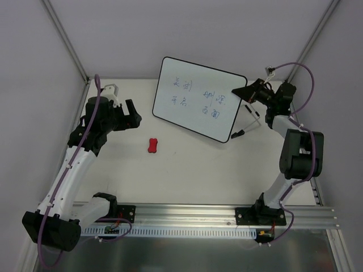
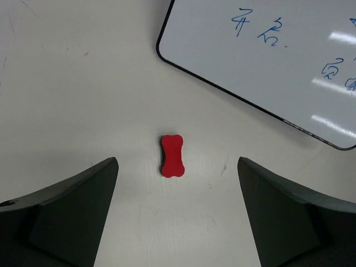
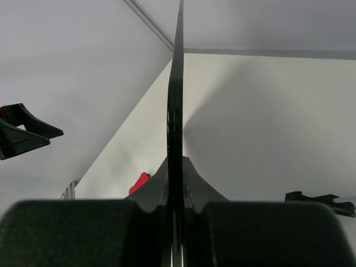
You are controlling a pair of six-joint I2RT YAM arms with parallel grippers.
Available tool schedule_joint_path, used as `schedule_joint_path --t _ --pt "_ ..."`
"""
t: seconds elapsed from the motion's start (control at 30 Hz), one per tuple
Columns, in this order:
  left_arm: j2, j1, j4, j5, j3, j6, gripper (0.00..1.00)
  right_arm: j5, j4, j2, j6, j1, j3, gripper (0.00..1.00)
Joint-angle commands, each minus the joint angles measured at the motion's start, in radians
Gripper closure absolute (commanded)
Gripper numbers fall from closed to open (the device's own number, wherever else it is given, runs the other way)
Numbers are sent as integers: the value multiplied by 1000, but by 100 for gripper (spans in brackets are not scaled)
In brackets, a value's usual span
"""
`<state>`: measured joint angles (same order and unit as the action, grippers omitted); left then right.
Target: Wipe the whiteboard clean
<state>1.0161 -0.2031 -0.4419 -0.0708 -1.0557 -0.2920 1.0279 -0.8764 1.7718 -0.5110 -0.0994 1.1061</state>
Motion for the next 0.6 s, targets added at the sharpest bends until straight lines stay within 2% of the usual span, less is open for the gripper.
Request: schedule_joint_path --t 0.0,0.17,0.43,0.57 --pt "24 -16 28 40 26 -42 10 -147 -109 -129 51 15 -14 100" --pt "78 -48 28 65 42 -79 10 -241 80 -199 270 55 -74 100" --pt "214 -99 34 152 37 -157 12 -255 119 -274 327 70 -184 100" --pt "292 -148 54 177 36 -190 12 -319 243 -349 434 98 -274 100"
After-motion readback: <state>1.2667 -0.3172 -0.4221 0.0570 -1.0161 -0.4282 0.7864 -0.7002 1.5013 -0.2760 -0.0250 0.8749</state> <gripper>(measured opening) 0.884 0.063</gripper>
